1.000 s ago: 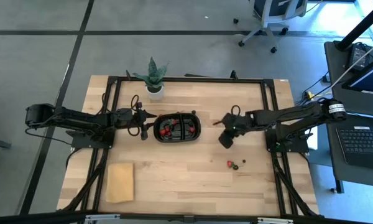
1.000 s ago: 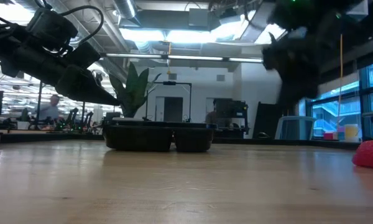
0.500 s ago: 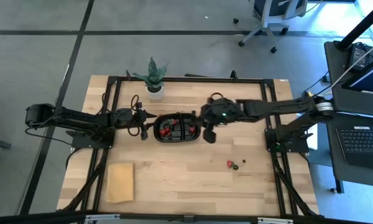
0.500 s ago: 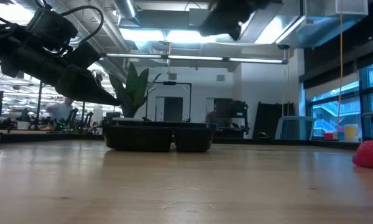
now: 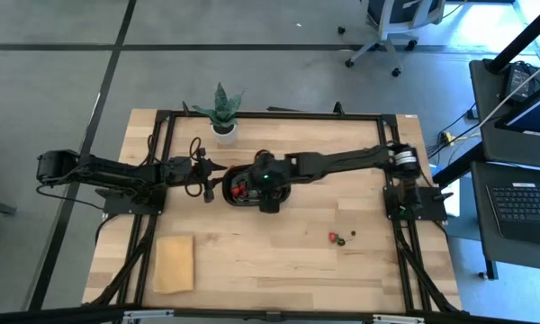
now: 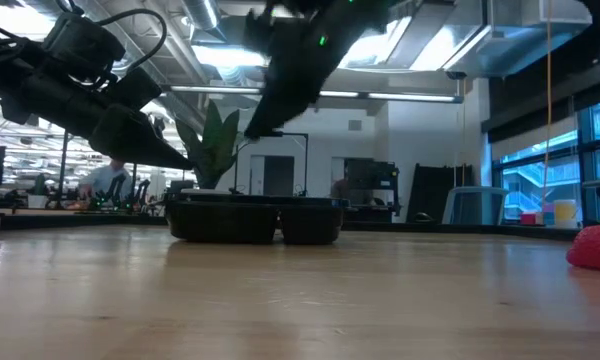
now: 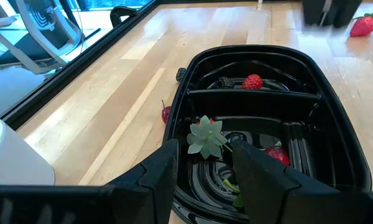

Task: Pick and placing Produce into tupperware
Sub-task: Put the top blueberry into the black bin

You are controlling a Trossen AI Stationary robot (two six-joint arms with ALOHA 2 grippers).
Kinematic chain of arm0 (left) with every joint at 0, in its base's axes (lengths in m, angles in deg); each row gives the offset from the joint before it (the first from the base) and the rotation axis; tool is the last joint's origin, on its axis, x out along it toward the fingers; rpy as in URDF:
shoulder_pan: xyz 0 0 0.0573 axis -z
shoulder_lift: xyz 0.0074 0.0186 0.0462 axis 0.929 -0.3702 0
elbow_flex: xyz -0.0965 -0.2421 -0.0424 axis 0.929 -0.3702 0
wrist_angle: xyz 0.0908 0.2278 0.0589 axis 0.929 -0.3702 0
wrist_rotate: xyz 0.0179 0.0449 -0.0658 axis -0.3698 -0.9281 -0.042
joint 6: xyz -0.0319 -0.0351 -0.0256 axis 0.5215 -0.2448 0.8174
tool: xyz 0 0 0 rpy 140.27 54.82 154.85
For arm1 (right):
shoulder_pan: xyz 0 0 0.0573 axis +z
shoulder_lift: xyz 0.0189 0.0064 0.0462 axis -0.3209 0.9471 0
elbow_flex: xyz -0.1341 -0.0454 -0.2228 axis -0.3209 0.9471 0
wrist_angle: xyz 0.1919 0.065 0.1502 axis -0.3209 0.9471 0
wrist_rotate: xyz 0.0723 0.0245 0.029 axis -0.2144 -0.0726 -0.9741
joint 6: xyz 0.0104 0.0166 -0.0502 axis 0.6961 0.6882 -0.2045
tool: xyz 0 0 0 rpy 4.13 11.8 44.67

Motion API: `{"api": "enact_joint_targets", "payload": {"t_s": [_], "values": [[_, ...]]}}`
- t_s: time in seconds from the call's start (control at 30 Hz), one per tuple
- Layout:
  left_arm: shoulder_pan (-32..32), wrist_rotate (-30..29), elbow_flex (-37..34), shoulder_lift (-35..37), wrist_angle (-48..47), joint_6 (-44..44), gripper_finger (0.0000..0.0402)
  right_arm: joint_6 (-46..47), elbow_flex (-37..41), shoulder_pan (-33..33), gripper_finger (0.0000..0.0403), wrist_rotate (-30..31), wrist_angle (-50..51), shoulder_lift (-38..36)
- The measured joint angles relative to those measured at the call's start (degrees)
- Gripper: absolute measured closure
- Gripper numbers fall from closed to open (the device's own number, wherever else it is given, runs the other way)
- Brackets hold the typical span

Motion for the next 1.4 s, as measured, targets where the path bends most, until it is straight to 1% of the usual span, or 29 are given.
{"api": "enact_joint_targets", "payload": {"t_s": [0.13,0.4,0.9,1.23,1.4], "values": [[0.0,0.0,0.0,0.0,0.0,0.0,0.0255,-0.6,-1.0,0.0,0.0348,-0.2,-0.3,4.3],[0.0,0.0,0.0,0.0,0.0,0.0,0.0255,-0.4,-1.0,0.0,0.0347,-0.3,-1.9,9.5],[0.0,0.0,0.0,0.0,0.0,0.0,0.0255,-0.4,-1.0,-0.5,0.0344,-0.3,-2.8,10.4],[0.0,0.0,0.0,0.0,0.0,0.0,0.0255,-0.2,-1.0,-0.5,0.03,-0.3,-2.8,10.4],[0.0,0.0,0.0,0.0,0.0,0.0,0.0255,-0.2,-1.0,-0.5,0.0264,-0.3,-2.8,10.4]]}}
